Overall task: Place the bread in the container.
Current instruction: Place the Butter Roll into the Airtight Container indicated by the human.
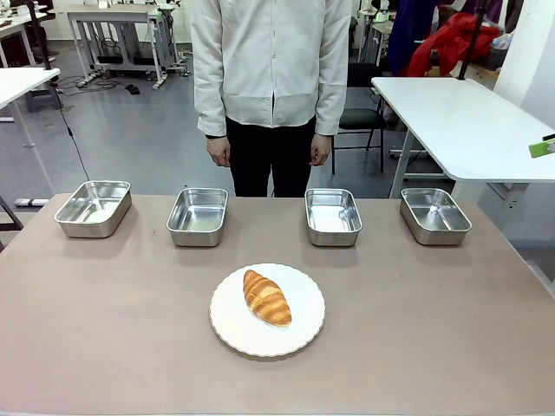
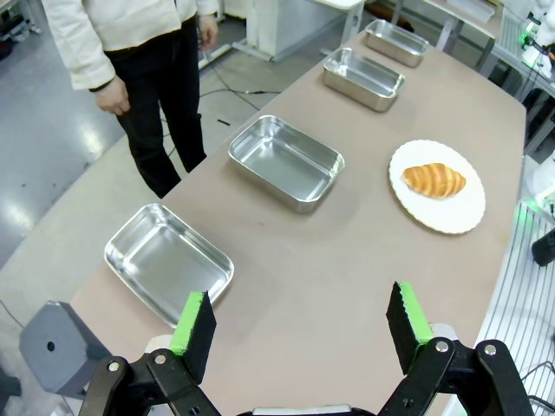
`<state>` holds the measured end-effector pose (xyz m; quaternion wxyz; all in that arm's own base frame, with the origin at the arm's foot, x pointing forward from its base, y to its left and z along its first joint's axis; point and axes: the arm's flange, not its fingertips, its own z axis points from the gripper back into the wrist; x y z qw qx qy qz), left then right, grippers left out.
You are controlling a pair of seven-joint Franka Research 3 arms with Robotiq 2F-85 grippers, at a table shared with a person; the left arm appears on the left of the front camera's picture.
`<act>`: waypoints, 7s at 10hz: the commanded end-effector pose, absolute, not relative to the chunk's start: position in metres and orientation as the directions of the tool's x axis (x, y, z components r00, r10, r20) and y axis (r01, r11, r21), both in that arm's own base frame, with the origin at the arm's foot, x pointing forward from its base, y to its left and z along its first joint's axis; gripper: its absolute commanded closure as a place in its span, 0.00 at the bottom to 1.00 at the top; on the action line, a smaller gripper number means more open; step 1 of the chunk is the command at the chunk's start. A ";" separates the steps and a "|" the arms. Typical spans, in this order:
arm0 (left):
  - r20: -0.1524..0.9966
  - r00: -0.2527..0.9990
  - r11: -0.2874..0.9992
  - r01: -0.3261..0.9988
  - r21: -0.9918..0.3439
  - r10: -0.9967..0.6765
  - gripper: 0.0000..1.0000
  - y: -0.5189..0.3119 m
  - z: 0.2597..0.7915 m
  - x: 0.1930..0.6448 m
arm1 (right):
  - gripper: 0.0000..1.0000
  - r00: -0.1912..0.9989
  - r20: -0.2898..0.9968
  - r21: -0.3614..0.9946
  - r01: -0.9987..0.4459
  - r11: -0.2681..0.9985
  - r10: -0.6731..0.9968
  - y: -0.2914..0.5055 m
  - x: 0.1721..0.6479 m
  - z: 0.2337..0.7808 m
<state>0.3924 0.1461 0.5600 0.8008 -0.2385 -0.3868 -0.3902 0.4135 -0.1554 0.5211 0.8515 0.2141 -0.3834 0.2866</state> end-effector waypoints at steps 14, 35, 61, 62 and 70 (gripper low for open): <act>0.815 0.383 0.575 0.815 -0.076 -0.435 0.00 0.145 0.561 0.392 | 0.00 0.525 0.789 0.140 -0.660 0.738 0.319 -0.155 0.415 0.522; 0.815 0.383 0.575 0.815 -0.076 -0.435 0.00 0.145 0.561 0.392 | 0.00 0.525 0.789 0.140 -0.660 0.738 0.319 -0.155 0.415 0.522; 0.815 0.383 0.575 0.815 -0.076 -0.435 0.00 0.145 0.561 0.392 | 0.00 0.525 0.789 0.140 -0.660 0.738 0.319 -0.155 0.415 0.522; 0.815 0.383 0.575 0.815 -0.076 -0.435 0.00 0.145 0.561 0.392 | 0.00 0.525 0.789 0.140 -0.660 0.738 0.319 -0.155 0.415 0.522; 0.815 0.383 0.575 0.815 -0.076 -0.435 0.00 0.145 0.561 0.392 | 0.00 0.525 0.789 0.140 -0.660 0.738 0.319 -0.155 0.415 0.522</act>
